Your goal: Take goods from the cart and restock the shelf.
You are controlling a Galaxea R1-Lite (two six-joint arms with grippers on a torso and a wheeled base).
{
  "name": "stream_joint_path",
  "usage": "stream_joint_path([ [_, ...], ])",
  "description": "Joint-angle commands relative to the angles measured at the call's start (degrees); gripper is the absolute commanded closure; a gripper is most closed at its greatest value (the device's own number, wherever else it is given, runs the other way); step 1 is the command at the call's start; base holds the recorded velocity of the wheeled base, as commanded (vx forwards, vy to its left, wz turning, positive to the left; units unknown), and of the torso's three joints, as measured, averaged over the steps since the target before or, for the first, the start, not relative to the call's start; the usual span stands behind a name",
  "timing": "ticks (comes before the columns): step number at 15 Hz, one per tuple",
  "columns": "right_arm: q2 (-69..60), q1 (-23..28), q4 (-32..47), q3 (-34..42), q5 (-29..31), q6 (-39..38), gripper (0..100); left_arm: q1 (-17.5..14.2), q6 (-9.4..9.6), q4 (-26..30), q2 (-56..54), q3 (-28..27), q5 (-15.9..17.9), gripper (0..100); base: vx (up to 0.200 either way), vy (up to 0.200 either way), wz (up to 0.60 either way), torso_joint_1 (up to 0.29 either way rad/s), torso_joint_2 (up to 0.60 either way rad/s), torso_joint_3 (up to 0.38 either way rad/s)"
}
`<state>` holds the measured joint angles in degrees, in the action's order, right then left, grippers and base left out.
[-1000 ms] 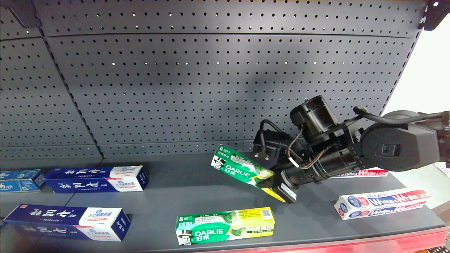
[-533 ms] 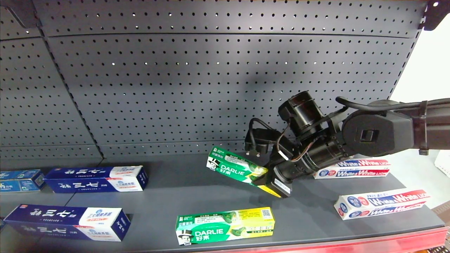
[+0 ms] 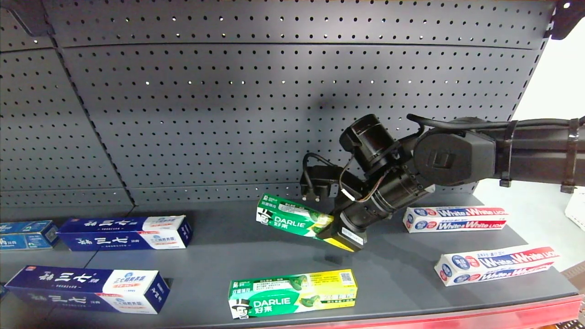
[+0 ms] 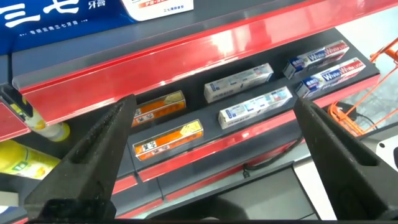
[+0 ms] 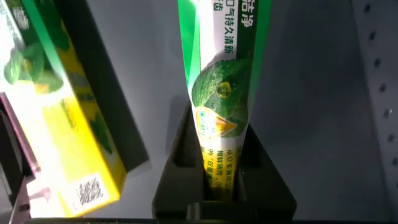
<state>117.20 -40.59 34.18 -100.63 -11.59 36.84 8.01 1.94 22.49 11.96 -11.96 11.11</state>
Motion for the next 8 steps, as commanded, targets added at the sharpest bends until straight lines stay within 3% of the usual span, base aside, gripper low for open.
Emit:
stream_joint_path([
  [1,2.9,-0.7,1.9,-4.0,0.0,0.2,100,0.0,0.00,0.0,0.2,0.0,0.0,0,0.000,0.000,0.00,0.000,0.00,0.000],
  [8,4.4,-1.2,3.6,-6.1,0.0,0.3,100,0.0,0.00,0.0,0.2,0.0,0.0,0,0.000,0.000,0.00,0.000,0.00,0.000],
])
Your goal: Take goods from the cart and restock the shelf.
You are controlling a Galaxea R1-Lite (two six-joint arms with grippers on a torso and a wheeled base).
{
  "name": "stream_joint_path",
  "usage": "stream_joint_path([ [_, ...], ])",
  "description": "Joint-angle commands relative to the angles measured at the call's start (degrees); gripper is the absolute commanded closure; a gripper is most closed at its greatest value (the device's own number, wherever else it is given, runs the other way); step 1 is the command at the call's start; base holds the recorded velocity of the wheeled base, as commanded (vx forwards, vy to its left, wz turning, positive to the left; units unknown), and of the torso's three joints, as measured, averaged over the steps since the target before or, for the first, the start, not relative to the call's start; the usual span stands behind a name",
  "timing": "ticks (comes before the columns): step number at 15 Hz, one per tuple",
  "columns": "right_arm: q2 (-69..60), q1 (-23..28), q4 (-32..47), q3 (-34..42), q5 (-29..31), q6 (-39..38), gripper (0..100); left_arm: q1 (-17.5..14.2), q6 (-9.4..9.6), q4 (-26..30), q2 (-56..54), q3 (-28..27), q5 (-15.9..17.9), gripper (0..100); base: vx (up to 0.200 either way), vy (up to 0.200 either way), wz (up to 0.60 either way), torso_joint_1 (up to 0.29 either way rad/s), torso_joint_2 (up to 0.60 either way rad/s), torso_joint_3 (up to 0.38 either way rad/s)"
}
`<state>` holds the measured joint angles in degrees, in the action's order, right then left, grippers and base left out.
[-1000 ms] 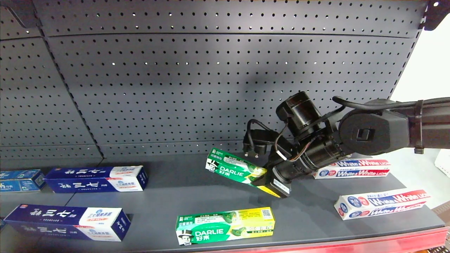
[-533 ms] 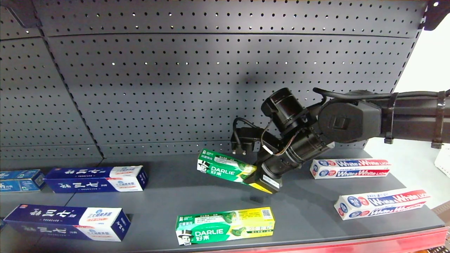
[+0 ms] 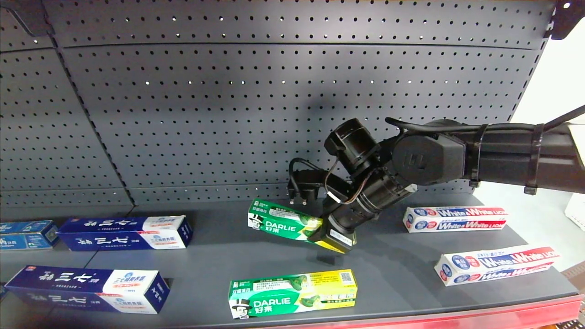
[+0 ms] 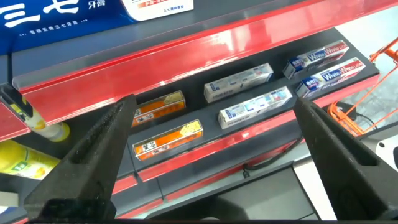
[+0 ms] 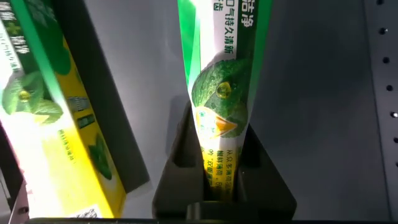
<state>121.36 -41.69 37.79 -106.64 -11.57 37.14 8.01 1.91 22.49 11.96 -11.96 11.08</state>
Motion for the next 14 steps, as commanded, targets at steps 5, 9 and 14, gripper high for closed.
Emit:
stream_joint_path([
  [5,0.5,0.0,0.0,-0.1,0.0,0.0,100,0.0,0.02,0.0,0.0,0.0,0.0,0,0.000,0.000,0.00,0.000,0.00,0.000],
  [9,0.9,-0.1,-0.1,-0.1,0.0,0.0,100,0.0,0.02,0.0,0.0,0.0,0.0,0,0.000,0.000,0.00,0.000,0.00,0.000],
  [14,1.4,-0.1,-0.2,-0.1,0.0,1.7,100,0.0,0.02,0.0,0.0,0.0,0.0,0,0.000,0.000,0.00,0.000,0.00,0.000],
])
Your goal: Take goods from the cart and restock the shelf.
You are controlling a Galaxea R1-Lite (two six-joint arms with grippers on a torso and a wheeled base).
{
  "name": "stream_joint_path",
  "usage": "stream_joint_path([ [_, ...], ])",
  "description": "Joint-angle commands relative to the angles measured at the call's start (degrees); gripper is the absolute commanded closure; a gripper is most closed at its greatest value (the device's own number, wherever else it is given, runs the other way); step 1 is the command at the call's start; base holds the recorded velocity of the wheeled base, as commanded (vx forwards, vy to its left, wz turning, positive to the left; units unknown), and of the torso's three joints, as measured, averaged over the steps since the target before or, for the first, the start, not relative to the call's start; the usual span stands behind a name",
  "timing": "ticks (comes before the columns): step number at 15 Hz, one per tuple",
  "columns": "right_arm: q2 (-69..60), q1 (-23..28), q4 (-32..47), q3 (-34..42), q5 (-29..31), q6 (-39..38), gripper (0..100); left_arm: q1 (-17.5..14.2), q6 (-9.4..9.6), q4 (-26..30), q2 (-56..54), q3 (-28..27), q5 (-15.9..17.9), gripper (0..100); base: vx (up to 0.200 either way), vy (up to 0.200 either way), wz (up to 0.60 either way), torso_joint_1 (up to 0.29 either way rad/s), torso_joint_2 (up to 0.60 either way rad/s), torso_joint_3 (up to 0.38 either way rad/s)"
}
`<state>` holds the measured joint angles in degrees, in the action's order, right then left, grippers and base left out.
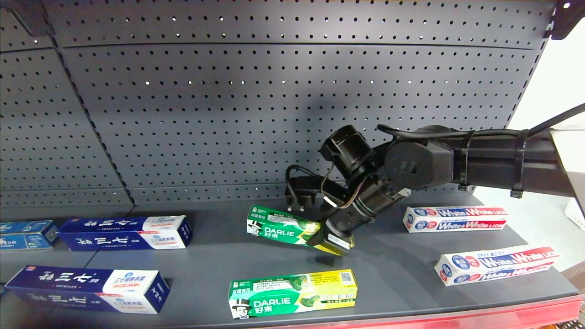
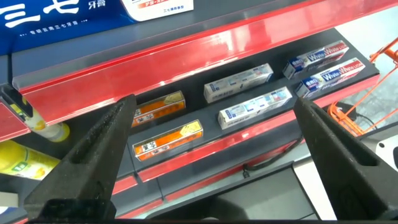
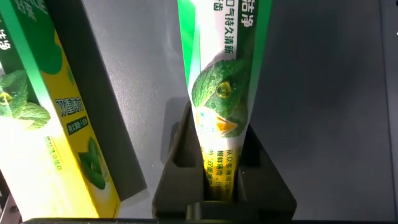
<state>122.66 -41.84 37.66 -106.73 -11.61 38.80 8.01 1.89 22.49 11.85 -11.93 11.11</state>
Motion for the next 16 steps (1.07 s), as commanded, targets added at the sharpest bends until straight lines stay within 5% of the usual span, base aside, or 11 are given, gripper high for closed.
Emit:
stream_joint_path([
  [1,0.1,-0.1,0.0,0.1,-0.1,0.0,100,0.0,-0.13,0.0,0.1,0.0,0.1,0,0.000,0.000,0.00,0.000,0.00,0.000],
  [4,0.1,-0.3,0.0,0.2,-0.1,0.0,100,0.0,-0.66,0.0,0.1,0.0,0.0,0,0.000,0.000,0.00,0.000,0.00,0.000],
  [5,0.1,-0.3,0.0,0.1,-0.1,0.0,0,0.0,-0.75,0.0,0.1,0.0,0.0,0,0.000,0.000,0.00,0.000,0.00,0.000],
  [16,0.3,0.2,0.0,0.5,0.1,0.2,0,0.0,-0.66,0.0,0.1,0.0,0.0,0,0.000,0.000,0.00,0.000,0.00,0.000],
])
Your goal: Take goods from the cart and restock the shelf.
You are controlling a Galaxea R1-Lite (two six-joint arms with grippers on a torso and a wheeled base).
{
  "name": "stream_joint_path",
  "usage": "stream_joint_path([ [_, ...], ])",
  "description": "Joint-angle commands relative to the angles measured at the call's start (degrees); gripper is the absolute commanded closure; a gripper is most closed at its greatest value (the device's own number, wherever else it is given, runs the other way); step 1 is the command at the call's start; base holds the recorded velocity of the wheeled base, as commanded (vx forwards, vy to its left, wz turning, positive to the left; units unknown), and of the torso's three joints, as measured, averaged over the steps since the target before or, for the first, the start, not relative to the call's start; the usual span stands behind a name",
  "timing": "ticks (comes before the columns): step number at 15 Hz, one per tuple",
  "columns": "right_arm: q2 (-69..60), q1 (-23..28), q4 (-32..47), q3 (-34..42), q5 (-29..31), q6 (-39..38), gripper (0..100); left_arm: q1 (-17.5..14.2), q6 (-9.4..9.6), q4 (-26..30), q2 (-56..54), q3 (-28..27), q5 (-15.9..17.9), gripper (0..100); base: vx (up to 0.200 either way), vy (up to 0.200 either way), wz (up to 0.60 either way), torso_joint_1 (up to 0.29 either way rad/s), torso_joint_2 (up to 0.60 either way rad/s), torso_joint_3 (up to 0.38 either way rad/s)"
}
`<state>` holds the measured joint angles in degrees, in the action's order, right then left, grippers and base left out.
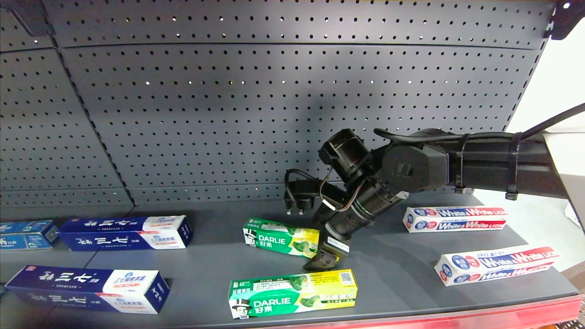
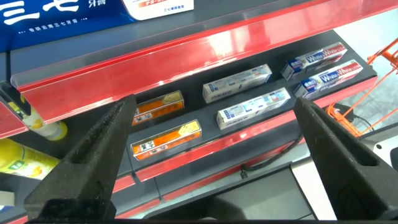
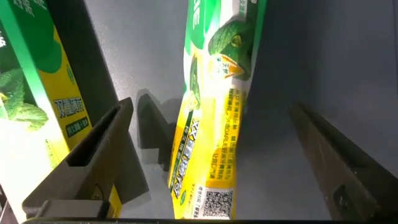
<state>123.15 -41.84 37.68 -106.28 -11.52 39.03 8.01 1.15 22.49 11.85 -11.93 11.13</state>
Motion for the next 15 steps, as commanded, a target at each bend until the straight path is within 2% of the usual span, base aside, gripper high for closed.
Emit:
stream_joint_path([
  [1,-0.3,1.1,0.0,0.2,0.1,0.6,0,0.0,0.00,0.0,0.1,0.0,-0.1,0,0.000,0.000,0.00,0.000,0.00,0.000],
  [7,-0.4,5.1,0.2,1.0,0.4,1.1,0,0.0,0.00,0.0,0.1,0.0,-0.1,0,0.000,0.000,0.00,0.000,0.00,0.000],
  [15,-1.7,4.9,0.4,1.8,0.4,1.0,0,0.0,0.08,0.0,0.1,0.0,0.0,0,0.000,0.000,0.00,0.000,0.00,0.000],
])
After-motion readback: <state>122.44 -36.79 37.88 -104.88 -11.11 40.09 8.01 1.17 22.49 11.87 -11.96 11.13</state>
